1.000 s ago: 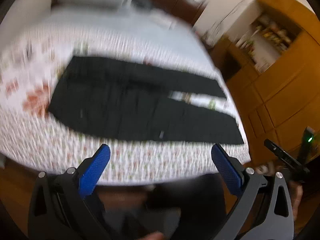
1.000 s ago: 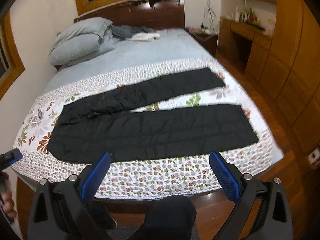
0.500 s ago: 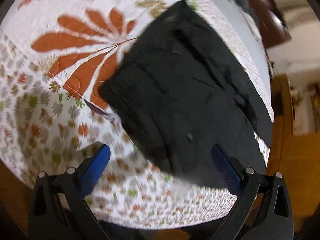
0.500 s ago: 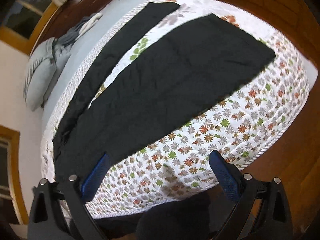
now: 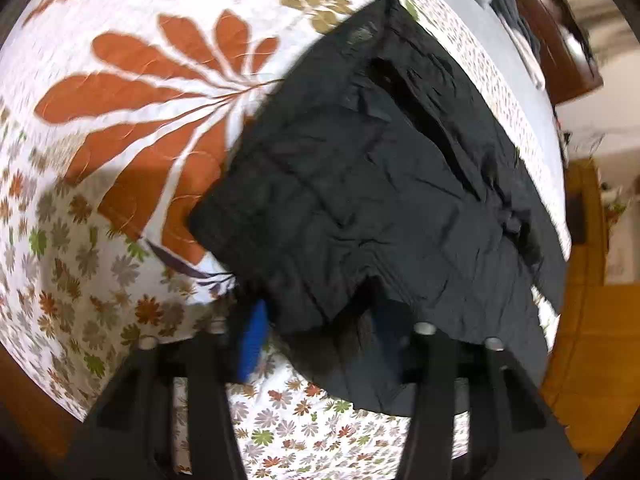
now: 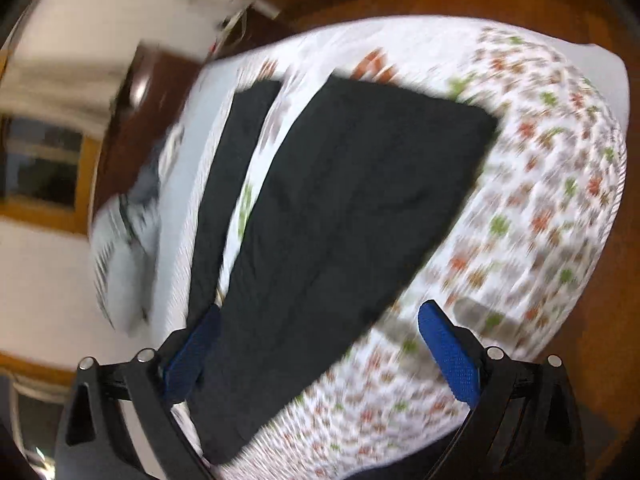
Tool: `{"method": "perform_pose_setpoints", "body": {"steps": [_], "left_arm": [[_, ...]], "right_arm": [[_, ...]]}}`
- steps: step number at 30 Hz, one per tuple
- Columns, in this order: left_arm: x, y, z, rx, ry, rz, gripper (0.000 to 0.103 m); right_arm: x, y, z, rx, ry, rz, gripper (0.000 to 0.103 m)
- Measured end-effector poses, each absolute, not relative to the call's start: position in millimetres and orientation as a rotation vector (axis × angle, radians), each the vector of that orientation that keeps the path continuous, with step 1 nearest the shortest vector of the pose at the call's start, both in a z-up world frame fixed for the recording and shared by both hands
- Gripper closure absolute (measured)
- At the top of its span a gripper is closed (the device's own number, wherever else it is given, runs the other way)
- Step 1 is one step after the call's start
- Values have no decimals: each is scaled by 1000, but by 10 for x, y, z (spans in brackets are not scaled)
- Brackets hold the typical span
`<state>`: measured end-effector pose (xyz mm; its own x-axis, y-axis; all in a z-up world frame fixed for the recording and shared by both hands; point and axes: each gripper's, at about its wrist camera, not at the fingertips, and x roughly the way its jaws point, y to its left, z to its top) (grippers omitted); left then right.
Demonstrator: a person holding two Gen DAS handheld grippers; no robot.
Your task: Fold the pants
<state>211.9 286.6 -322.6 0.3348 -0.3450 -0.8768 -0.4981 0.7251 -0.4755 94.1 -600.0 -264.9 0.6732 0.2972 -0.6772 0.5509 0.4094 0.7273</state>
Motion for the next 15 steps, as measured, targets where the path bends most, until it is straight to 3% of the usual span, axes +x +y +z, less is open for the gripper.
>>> {"method": "perform_pose_setpoints", "body": {"steps": [2,11,15], "left_arm": [[2101,2882,-3234,-822,1263,111,67],[2141,2840,-3291,-808,1282,156,64],[2142,2826,-3272,-788,1285,184,71]], "right_arm": [[907,-6229,-2743,1245,829,-215,4],[1073,-6562,-3061,1325,782,-215,4],[1164,-6630,-3200,1360,753,-214,17]]}}
